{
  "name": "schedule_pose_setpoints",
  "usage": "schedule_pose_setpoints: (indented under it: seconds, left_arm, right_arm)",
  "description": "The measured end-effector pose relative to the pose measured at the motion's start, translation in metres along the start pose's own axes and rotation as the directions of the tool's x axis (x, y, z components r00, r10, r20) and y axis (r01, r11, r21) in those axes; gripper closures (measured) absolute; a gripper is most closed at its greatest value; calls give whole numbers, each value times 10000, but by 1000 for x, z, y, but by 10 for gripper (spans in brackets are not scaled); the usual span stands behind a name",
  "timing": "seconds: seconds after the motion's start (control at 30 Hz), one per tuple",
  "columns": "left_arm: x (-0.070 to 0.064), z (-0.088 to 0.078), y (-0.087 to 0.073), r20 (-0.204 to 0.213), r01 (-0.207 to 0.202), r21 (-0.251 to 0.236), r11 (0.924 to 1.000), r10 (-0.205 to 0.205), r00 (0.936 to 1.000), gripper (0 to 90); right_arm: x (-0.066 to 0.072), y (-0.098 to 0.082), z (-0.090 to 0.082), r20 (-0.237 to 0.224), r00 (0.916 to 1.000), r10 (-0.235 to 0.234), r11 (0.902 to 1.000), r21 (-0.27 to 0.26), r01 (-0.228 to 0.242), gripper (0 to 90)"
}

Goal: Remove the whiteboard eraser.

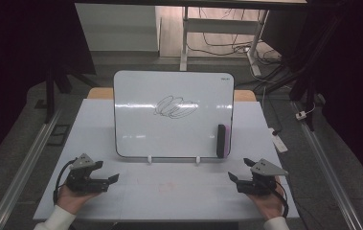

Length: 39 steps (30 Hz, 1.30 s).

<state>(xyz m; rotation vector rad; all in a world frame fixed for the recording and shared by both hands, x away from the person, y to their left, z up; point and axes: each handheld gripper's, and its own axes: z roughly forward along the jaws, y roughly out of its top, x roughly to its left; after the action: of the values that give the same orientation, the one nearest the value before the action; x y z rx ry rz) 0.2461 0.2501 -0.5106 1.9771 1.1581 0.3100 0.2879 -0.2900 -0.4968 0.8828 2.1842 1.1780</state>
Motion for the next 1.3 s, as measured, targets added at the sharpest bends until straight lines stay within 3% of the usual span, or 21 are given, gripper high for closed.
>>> schedule_pose_setpoints:
  seconds: [0.9,1.07,1.3]
  left_arm:
    - [-2,0,1,261,48,-75,10000,-46,9996,151]
    - [-2,1,1,299,89,-64,9999,-87,9995,151]
    - [-3,0,2,381,144,-101,9998,-140,9992,151]
  right_arm:
    - [7,4,-1,-8,10000,-11,10000,2,11,226]
    - [11,13,-1,51,10000,58,10000,-80,-58,233]
    - [19,35,0,584,9983,-16,9998,-220,29,253]
